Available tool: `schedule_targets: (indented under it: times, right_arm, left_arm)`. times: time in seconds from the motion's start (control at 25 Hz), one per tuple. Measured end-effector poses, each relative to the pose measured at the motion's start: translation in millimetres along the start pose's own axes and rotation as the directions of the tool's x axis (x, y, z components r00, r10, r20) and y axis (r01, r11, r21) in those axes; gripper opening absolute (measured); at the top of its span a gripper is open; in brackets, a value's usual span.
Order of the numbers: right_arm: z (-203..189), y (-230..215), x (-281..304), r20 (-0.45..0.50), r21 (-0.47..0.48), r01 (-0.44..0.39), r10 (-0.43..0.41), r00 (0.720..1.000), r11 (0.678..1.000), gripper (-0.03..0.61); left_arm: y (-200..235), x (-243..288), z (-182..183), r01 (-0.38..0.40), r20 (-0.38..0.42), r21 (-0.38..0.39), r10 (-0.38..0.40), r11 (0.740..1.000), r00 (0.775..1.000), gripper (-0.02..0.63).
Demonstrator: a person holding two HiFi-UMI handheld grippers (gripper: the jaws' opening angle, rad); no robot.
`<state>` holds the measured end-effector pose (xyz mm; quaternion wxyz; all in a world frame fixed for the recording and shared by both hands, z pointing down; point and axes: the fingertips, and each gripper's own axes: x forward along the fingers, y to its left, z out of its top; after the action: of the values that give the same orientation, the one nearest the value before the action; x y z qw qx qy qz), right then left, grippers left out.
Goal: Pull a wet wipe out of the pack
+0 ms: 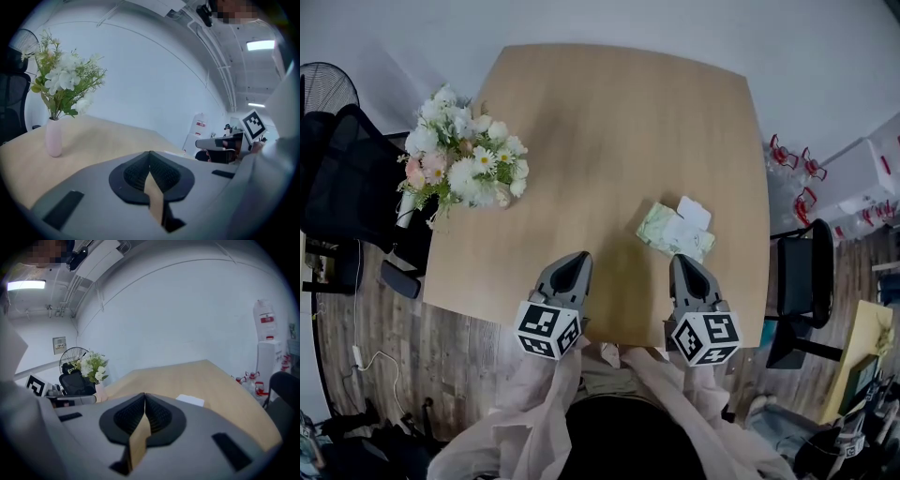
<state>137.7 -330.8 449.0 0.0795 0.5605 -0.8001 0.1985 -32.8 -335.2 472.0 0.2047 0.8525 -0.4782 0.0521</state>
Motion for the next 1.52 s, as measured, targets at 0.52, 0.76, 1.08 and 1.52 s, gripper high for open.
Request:
schedule_targets:
  times: [0.52,0.76,1.08,1.52]
  right_arm:
    - [-13,-53,-7,-0.060,0.010,0.050,-0.049,0.997,0.999,0.056]
    - [-29,-67,1,-0.115,0.010,0.040,-0.038,0.993,0.999,0.124]
    - [-45,-84,16,-0.167,-0.028,0.062,-0.066,0.984,0.998,0.163]
    - [-70,-98,32,-0.269,-0.122,0.061,-0.092,0.959,0.991,0.161]
  left_arm:
    - [-28,31,-16,0.011,-0.056,-0.011,-0.012,1.000,0.998,0.010]
    - [-33,45,-29,0.005,-0.096,-0.018,-0.006,1.000,0.995,0.010]
    - [-33,56,-44,-0.011,-0.136,-0.042,0.005,0.999,0.991,0.009]
    - [-29,63,-55,-0.025,-0.177,-0.049,0.016,0.998,0.984,0.011]
